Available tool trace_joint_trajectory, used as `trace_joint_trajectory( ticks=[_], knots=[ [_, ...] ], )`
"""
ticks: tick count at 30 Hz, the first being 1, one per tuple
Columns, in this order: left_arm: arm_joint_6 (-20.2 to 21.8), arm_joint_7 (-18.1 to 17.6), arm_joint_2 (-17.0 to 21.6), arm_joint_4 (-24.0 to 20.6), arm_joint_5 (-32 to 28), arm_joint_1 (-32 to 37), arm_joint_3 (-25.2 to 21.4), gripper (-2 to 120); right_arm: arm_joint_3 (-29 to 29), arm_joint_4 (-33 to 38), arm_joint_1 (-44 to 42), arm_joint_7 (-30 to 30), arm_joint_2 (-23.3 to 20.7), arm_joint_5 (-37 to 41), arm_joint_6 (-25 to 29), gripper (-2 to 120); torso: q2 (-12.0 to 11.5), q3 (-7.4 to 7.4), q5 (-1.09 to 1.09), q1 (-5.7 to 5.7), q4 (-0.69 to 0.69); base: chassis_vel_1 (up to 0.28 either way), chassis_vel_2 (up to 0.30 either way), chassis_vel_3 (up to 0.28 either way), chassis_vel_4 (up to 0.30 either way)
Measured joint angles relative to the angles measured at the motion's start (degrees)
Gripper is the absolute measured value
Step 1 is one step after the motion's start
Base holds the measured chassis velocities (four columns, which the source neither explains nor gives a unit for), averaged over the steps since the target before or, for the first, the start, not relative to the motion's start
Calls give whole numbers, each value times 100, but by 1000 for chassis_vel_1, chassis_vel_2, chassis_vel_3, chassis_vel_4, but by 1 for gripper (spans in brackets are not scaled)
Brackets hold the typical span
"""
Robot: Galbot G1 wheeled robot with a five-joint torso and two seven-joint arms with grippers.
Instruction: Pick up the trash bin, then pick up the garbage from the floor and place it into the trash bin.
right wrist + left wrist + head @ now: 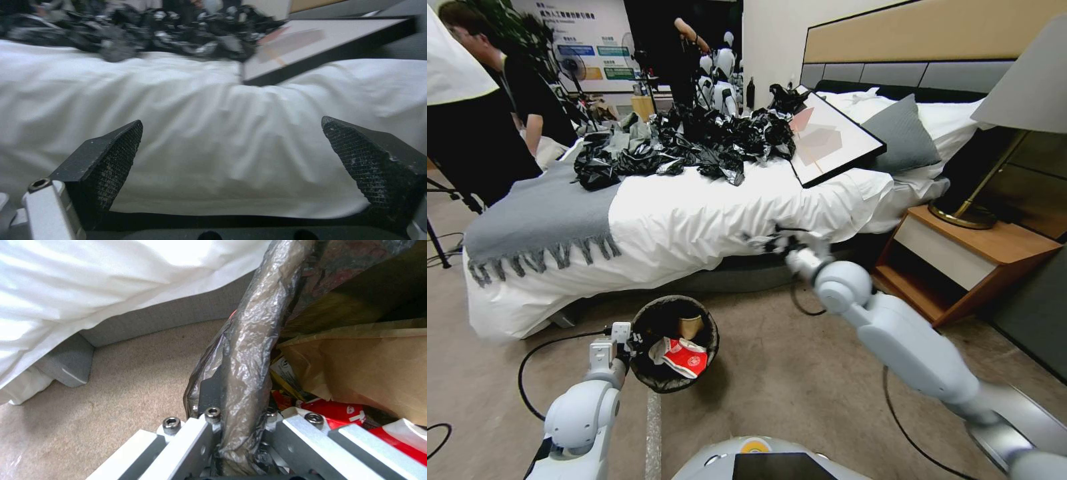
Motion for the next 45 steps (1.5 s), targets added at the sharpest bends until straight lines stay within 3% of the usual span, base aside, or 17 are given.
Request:
trace_joint_trajectory(
  ticks=[2, 5, 7, 9, 13, 45],
  knots=[
    [-26, -20, -5, -22, -27, -16, -1, 0, 589, -176, -622, -147, 261, -753, 431, 100, 0, 0, -3, 0, 0, 0, 0, 0, 0],
    [-66, -26, -14, -30, -45, -14, 10, 0, 1002, -319, -1199, -170, 567, -1357, 749, 100, 1, 0, -3, 0, 0, 0, 0, 0, 0],
    [-67, -26, -15, -30, -45, -14, 10, 0, 1002, -319, -1199, -170, 567, -1357, 749, 100, 1, 0, -3, 0, 0, 0, 0, 0, 0],
    [-122, -46, -61, -30, -84, 5, 23, 0, 1479, -530, -1870, -188, 1157, -2149, 1190, 100, 0, 0, -3, 0, 2, 0, 0, 0, 0],
    [-139, -45, -85, -35, -125, 14, 28, 0, 1710, -579, -2239, -218, 1505, -2284, 1399, 100, 0, -1, -4, 0, 0, 0, 0, 0, 0],
    [-53, -96, -105, -105, -335, 29, -103, 0, 1622, -685, -2199, -272, 1885, -2438, 1526, 100, 1, 1, -4, 0, -1, 45, 41, 45, 48]
  ],
)
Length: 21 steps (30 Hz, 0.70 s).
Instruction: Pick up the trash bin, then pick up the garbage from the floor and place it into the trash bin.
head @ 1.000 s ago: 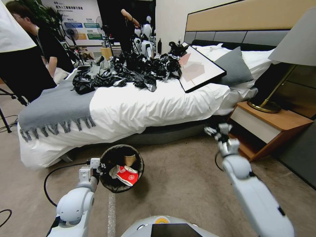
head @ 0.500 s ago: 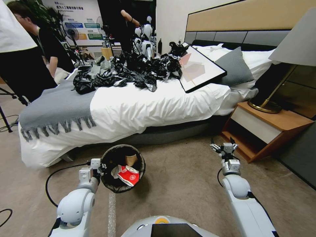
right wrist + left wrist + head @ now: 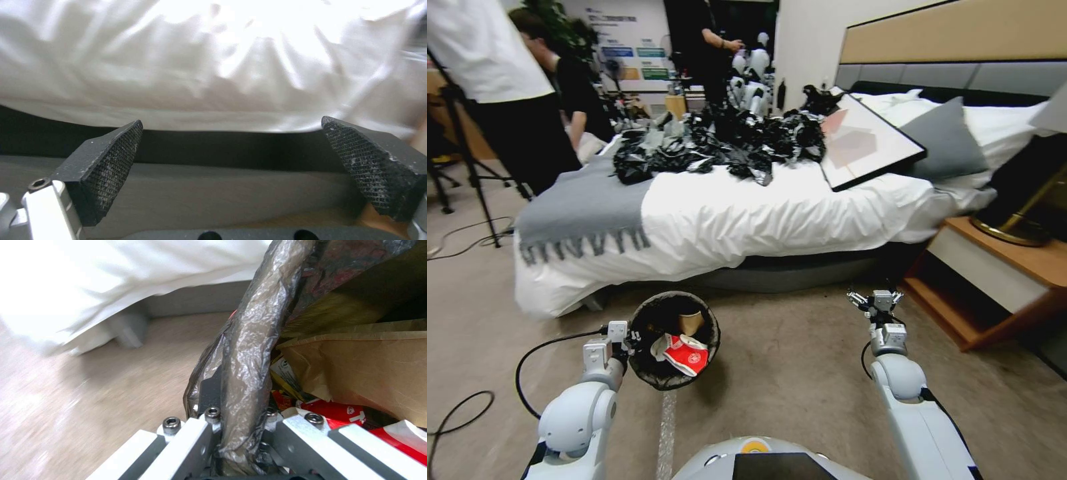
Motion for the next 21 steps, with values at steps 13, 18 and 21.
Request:
trace_joint_trajectory(
  ticks=[13, 18, 21],
  knots=[
    [31, -15, 22, 12, -46, -36, 2, 0, 11, -5, 0, -4, 40, 10, -5, 100, 0, 0, 1, 0, 1, 125, 132, 123, 122],
    [32, -12, 38, 25, -47, -31, 2, 0, 6, -2, -15, -5, 59, 10, -5, 100, 0, 0, 0, 1, 1, 118, 117, 103, 111],
    [32, -13, 42, 24, -56, -14, -2, 0, -23, 3, -37, -7, 64, 8, -3, 100, 0, 0, 0, 0, 3, 134, 141, 126, 136]
  ],
)
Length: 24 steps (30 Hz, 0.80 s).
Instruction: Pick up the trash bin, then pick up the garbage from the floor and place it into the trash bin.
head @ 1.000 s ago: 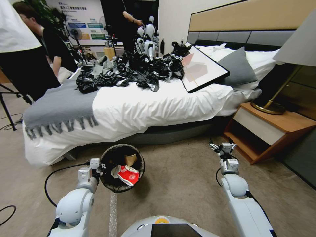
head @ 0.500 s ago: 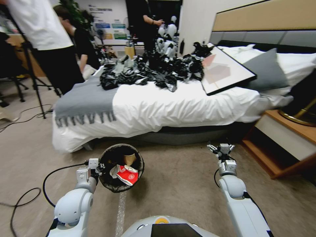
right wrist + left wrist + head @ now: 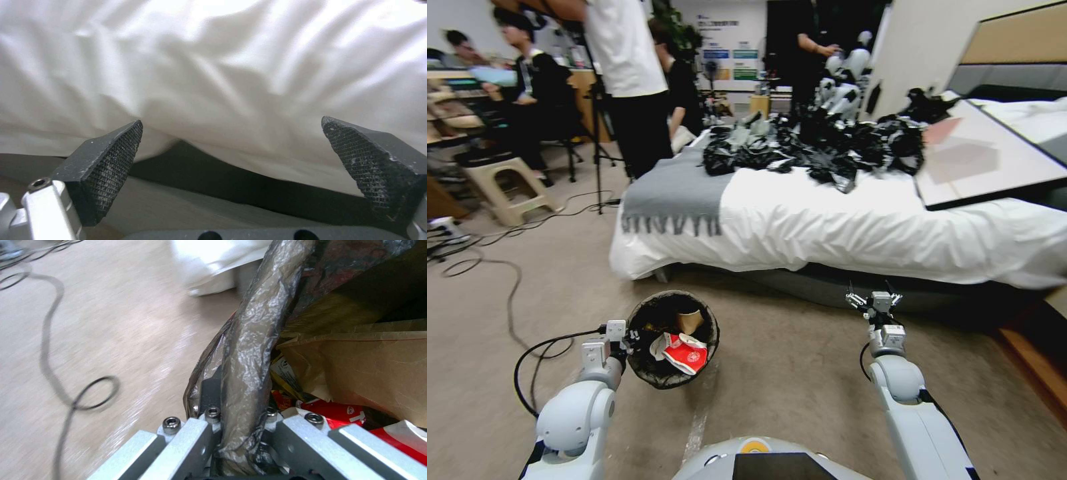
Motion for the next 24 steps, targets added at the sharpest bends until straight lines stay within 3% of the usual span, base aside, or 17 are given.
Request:
trace_joint_trajectory(
  ticks=[24],
  knots=[
    [0, 0, 71, 13, -62, 1, -7, 0, -51, 9, -101, -21, 24, -61, 43, 100, 0, 0, 1, 0, -1, 129, 125, 124, 124]
  ],
)
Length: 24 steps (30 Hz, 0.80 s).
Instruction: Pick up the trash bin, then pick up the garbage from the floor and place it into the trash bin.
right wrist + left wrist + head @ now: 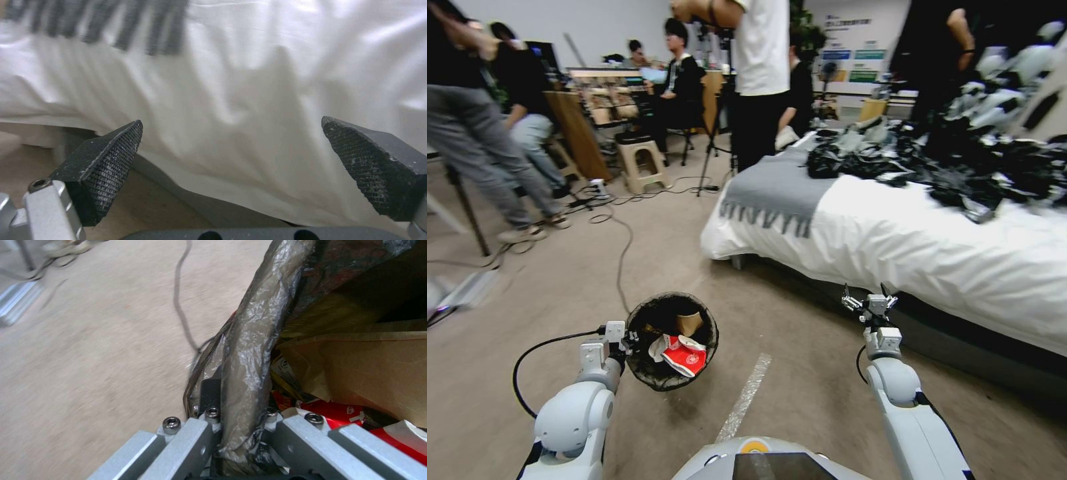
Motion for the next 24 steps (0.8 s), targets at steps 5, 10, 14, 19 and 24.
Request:
trace_joint_trajectory(
  ticks=[5, 10, 14, 19, 24],
  knots=[
    [0, 2, 7, -8, 7, 12, 11, 0, 58, 27, -53, -12, -3, 1, 25, 100, 0, 0, -1, 0, 0, 131, 119, 127, 126],
    [-2, 3, 2, -19, 9, 24, 15, 0, 82, 53, -65, -13, 16, 2, 30, 100, 0, 0, -1, 0, 0, 129, 129, 127, 131],
    [-2, 3, -4, -38, 9, 24, 18, 0, 82, 58, -69, -14, 23, -3, 31, 100, 0, 0, -1, 0, 1, 129, 138, 136, 127],
    [-16, 13, -14, -38, 9, 29, 23, 0, 74, 29, -54, -14, 38, -13, 34, 100, 0, 0, -1, 0, -1, 111, 116, 128, 123],
    [-51, 4, -27, -27, 19, 3, 40, 0, 61, -8, -51, -14, 44, -30, 44, 100, 0, 0, -1, 0, 0, 127, 126, 127, 129]
  ],
)
